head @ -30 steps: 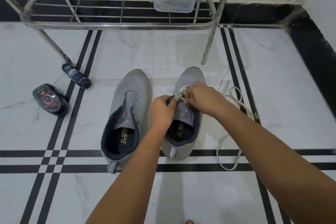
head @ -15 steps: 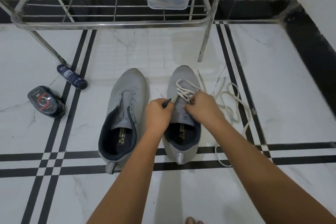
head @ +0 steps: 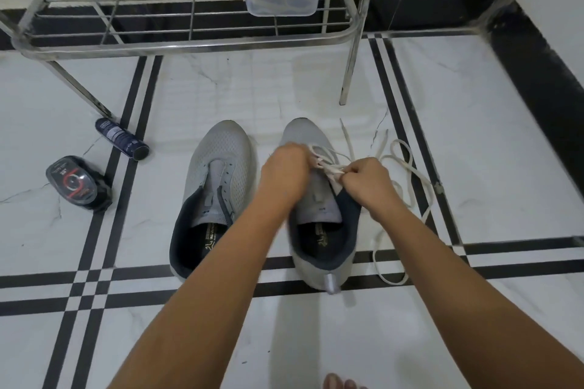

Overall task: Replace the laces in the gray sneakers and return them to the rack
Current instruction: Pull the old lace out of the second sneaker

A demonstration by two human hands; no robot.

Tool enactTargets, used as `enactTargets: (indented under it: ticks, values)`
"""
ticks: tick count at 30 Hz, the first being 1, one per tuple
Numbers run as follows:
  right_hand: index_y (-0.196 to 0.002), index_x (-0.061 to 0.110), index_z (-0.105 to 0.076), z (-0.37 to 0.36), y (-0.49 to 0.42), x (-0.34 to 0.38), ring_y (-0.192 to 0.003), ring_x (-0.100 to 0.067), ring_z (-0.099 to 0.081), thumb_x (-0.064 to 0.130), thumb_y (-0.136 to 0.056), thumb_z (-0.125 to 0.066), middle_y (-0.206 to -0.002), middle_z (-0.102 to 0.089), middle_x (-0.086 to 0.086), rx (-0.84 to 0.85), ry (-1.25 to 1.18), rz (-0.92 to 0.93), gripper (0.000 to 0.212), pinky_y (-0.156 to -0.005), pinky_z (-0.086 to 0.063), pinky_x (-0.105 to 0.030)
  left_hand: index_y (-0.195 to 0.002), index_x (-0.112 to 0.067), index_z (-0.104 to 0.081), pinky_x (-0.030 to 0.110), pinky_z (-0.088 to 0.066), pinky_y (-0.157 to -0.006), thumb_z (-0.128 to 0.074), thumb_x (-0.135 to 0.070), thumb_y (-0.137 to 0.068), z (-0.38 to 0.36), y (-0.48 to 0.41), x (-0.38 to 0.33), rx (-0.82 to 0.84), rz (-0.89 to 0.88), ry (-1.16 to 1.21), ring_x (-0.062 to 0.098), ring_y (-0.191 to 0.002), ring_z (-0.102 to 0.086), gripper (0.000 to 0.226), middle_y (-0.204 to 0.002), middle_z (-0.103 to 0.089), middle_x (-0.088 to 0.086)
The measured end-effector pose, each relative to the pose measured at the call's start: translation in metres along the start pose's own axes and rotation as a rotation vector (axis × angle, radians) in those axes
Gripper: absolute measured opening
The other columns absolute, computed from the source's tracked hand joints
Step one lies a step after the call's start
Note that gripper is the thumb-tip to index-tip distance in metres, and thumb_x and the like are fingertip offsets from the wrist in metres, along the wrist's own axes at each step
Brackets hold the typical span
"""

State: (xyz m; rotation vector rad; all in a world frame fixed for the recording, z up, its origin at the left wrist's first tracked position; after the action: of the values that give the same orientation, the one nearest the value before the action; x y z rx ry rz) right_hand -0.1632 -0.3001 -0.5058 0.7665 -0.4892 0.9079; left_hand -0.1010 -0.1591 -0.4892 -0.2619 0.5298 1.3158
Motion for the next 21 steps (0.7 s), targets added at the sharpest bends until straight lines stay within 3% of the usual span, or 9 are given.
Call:
enactTargets:
  ticks: [2, 4, 7, 9, 11, 15, 17, 19, 21]
  values:
    - [-0.087, -0.008, -0.067, 0.008, -0.003, -0.011, -0.069, -0.024, -0.051, 0.010, -0.085, -0.059, -0.067, -0.055, -0.012, -0.013, -0.066, -0.051, 0.020, -0.051, -0.034, -0.026, -0.086, -0.002, -0.065, 0.025, -0.035, -0.053, -0.051, -0.006, -0.090, 0.022, 0.015, 0.063, -0.239, 0.419, 0.556, 0.019, -0.066, -0.047, 0.015, -0.065, -0.051, 0.002]
    - [-0.089, -0.010, -0.066, 0.007, -0.003, -0.010, -0.062, -0.019, -0.049, 0.008, -0.085, -0.057, -0.068, -0.055, -0.010, 0.003, -0.032, -0.036, 0.020, -0.048, -0.036, -0.020, -0.103, 0.004, -0.062, 0.018, -0.039, -0.057, -0.046, -0.002, -0.088, 0.022, 0.032, 0.090, -0.332, 0.604, 0.807, 0.018, -0.072, -0.049, 0.022, -0.073, -0.054, 0.002]
    - [-0.090, -0.011, -0.066, -0.002, -0.001, 0.000, -0.059, -0.015, -0.047, 0.009, -0.085, -0.058, -0.073, -0.056, -0.011, 0.045, 0.000, 0.001, 0.021, -0.044, -0.034, -0.017, -0.128, -0.010, -0.051, 0.016, -0.034, -0.090, -0.052, -0.014, -0.090, 0.020, 0.019, 0.027, -0.131, 0.092, 0.431, 0.014, -0.111, -0.049, 0.038, -0.120, -0.054, -0.001]
    - [-0.087, -0.013, -0.064, -0.008, -0.001, 0.004, -0.067, -0.020, -0.048, 0.008, -0.084, -0.060, -0.071, -0.054, -0.013, 0.063, -0.029, 0.014, 0.022, -0.050, -0.031, -0.026, -0.118, -0.014, -0.060, 0.027, -0.034, -0.094, -0.056, -0.030, -0.088, -0.006, 0.015, -0.022, 0.093, -0.253, -0.090, 0.020, -0.113, -0.051, 0.034, -0.120, -0.058, 0.003]
    - [-0.086, -0.015, -0.063, -0.010, -0.001, 0.005, -0.067, -0.021, -0.046, 0.007, -0.082, -0.061, -0.068, -0.051, -0.013, 0.073, -0.055, 0.014, 0.022, -0.053, -0.030, -0.028, -0.107, -0.008, -0.064, 0.033, -0.037, -0.089, -0.053, -0.032, -0.090, -0.022, 0.008, -0.028, 0.178, -0.258, -0.257, 0.027, -0.106, -0.054, 0.031, -0.111, -0.061, 0.009]
    - [-0.096, -0.012, -0.064, -0.006, -0.005, -0.008, -0.057, -0.017, -0.040, 0.007, -0.083, -0.060, -0.066, -0.047, -0.009, 0.065, -0.106, -0.057, 0.023, -0.050, -0.027, -0.026, -0.077, -0.008, -0.066, 0.023, -0.039, -0.064, -0.054, -0.013, -0.091, 0.034, 0.017, 0.056, -0.337, 0.375, 0.691, 0.017, -0.069, -0.051, 0.019, -0.072, -0.057, 0.000]
    - [-0.099, -0.012, -0.064, -0.008, -0.007, -0.009, -0.058, -0.017, -0.040, 0.006, -0.083, -0.058, -0.068, -0.048, -0.010, 0.069, -0.093, -0.045, 0.025, -0.050, -0.027, -0.026, -0.066, -0.010, -0.054, 0.024, -0.037, -0.057, -0.055, -0.018, -0.091, 0.046, 0.028, 0.077, -0.478, 0.490, 0.668, 0.021, -0.065, -0.043, 0.026, -0.064, -0.048, 0.004]
    - [-0.097, -0.011, -0.065, -0.011, -0.007, -0.005, -0.062, -0.019, -0.043, 0.006, -0.082, -0.059, -0.069, -0.051, -0.011, 0.074, -0.084, -0.033, 0.023, -0.051, -0.028, -0.027, -0.110, -0.005, -0.056, 0.033, -0.044, -0.090, -0.065, -0.029, -0.085, 0.034, 0.020, 0.048, -0.224, 0.315, 0.308, 0.030, -0.109, -0.049, 0.036, -0.115, -0.054, 0.019]
    - [-0.091, -0.010, -0.066, -0.013, -0.007, -0.001, -0.063, -0.020, -0.046, 0.006, -0.080, -0.059, -0.069, -0.053, -0.012, 0.077, -0.073, -0.018, 0.020, -0.053, -0.031, -0.027, -0.139, -0.016, -0.038, 0.044, -0.011, -0.115, -0.065, -0.039, -0.083, -0.007, 0.015, 0.003, 0.081, -0.005, -0.167, 0.026, -0.142, -0.016, 0.067, -0.150, -0.029, 0.007]
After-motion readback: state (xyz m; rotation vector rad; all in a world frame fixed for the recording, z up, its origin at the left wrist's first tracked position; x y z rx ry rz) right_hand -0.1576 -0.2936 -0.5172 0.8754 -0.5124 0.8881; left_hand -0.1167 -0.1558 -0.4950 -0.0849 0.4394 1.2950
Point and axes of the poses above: each hand's wrist, its own y-axis away from the middle knuckle, its own z-axis out of the back of the hand, x = y × z, the point moved 9 cm from there along -y, towards the middle knuckle
